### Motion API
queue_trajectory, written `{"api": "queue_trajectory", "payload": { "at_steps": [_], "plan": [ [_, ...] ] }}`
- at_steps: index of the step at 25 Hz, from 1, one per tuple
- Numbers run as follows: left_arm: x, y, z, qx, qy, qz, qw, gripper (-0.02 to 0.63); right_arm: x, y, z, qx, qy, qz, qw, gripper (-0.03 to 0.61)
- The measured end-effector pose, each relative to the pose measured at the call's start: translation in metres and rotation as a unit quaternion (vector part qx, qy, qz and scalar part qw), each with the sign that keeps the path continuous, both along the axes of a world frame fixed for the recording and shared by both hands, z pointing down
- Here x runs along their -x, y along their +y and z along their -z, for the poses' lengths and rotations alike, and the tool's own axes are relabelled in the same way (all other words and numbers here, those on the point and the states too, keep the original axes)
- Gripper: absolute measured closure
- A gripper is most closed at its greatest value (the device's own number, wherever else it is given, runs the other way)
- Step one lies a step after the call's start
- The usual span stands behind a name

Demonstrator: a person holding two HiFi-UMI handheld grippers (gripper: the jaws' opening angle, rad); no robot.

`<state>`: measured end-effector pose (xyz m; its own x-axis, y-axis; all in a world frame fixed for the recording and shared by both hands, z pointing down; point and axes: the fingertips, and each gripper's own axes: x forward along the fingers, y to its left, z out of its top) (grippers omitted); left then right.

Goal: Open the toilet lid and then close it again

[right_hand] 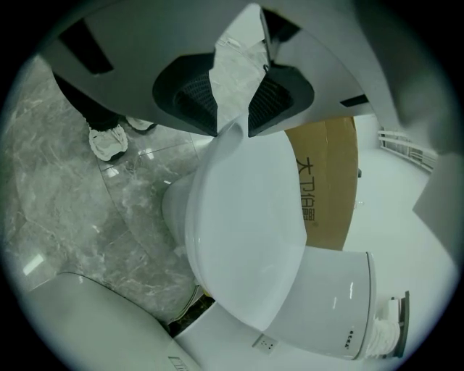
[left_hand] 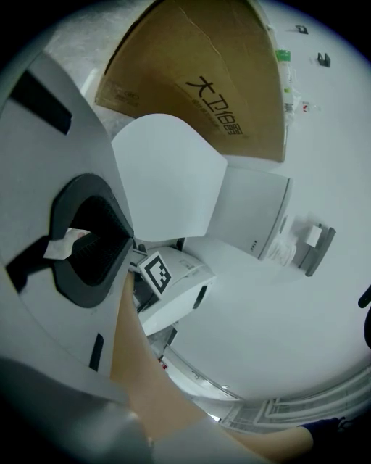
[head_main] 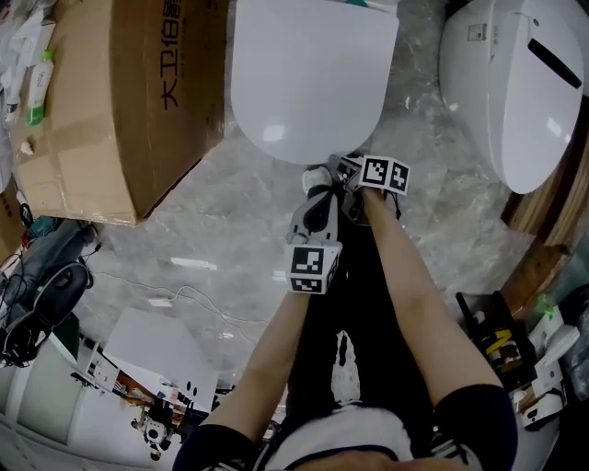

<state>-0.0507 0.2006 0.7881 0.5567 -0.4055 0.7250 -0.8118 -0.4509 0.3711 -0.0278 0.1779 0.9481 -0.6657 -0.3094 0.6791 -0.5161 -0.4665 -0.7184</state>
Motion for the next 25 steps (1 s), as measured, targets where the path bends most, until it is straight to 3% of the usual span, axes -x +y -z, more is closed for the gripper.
{"api": "queue_trajectory", "payload": {
  "at_steps": [5, 10, 16, 25],
  "plan": [
    [0.005, 0.004, -0.006, 0.005, -0.004, -0.001, 1.0, 0.615, -0.001, 0.002, 0.0, -0.01, 0.034, 0.013, 0.999, 0.5],
    [0.012, 0.004, -0.01, 0.003, -0.014, -0.002, 0.9999, 0.615, -0.002, 0.002, 0.006, -0.023, 0.059, 0.014, 0.998, 0.512],
    [0.021, 0.002, -0.01, 0.009, -0.017, 0.01, 0.9998, 0.615, -0.003, 0.004, 0.025, -0.047, 0.069, -0.004, 0.997, 0.514],
    [0.038, -0.012, -0.01, -0.014, -0.063, -0.004, 0.9979, 0.615, -0.004, 0.001, 0.069, -0.102, 0.058, 0.004, 0.993, 0.514]
  ]
}}
